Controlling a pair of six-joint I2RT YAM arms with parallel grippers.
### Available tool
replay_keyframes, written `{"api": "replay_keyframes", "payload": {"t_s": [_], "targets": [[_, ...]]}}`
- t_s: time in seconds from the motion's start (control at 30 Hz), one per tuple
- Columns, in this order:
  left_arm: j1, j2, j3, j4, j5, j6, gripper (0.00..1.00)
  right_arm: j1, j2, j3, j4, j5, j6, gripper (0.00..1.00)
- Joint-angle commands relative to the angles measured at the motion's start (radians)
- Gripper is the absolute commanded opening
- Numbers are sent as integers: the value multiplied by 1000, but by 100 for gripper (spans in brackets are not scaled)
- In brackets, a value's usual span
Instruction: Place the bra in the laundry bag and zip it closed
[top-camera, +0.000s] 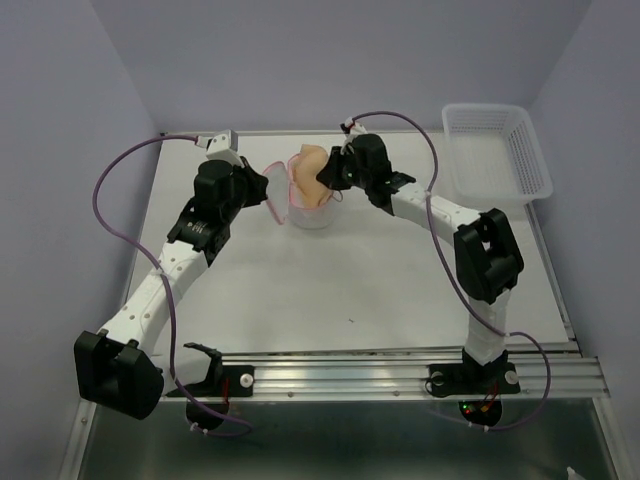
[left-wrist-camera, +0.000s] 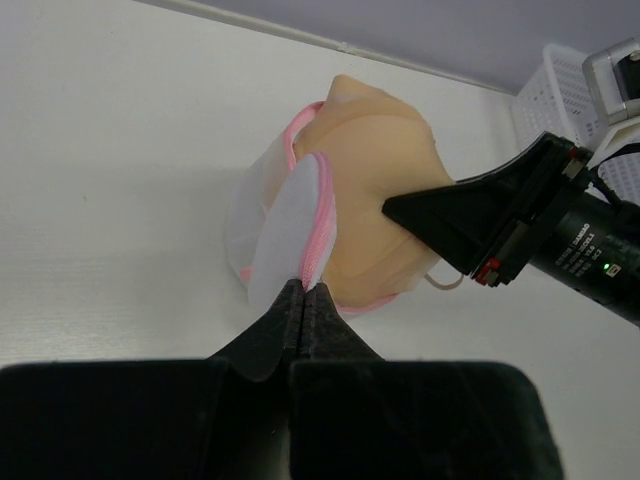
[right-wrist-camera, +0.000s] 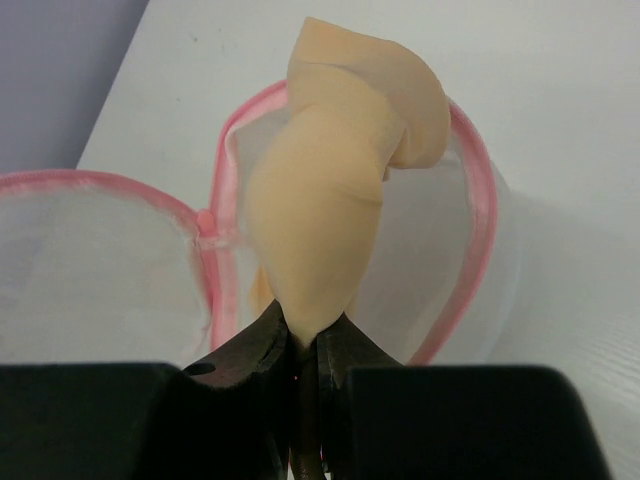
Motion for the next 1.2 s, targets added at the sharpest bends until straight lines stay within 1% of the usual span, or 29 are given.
{"api": "replay_keyframes", "payload": {"t_s": [0.0,0.03,0.1,0.13,0.2,0.23,0.43,0.47,0.6,0.7,0.73,0.8,0.87,0.9,0.93,1.03,1.07,1.17], "targets": [[-5,-35,67,31,-6,-4,0,57,2,32,-74,106,-68,1],[-5,-35,68,31,-6,-4,0,57,6,35,-78,121,-80,1],[-5,-32,68,31,-5,-4,0,67,21,43,-78,97,-80,1],[-5,-30,72,31,-2,-4,0,77,29,52,-117,77,-81,1],[-3,-24,76,31,23,0,0,92,45,90,-133,92,-91,1],[-5,-24,78,31,39,-2,0,104,68,107,-160,129,-97,1],[-8,-35,68,57,125,10,0,104,165,303,-297,196,-54,1],[-11,-37,65,65,138,13,0,104,189,329,-338,200,-33,1],[-22,-27,67,68,165,16,0,104,252,454,-415,198,6,1],[-23,-33,64,71,172,23,0,104,301,517,-447,215,27,5],[-25,-37,64,70,170,23,0,104,311,524,-449,227,35,14],[-25,-41,62,70,167,24,0,104,325,538,-453,236,47,15],[-25,-44,59,67,150,21,0,104,335,544,-458,264,53,27],[-25,-44,59,62,132,19,0,104,335,543,-461,275,55,35],[-26,-46,62,48,104,13,0,104,332,543,-466,302,55,40],[-25,-52,59,30,63,16,0,104,312,538,-472,333,35,63],[-25,-52,58,25,43,18,0,104,291,537,-473,339,15,67],[-25,-47,62,14,21,19,0,104,244,543,-473,341,-17,71]]}}
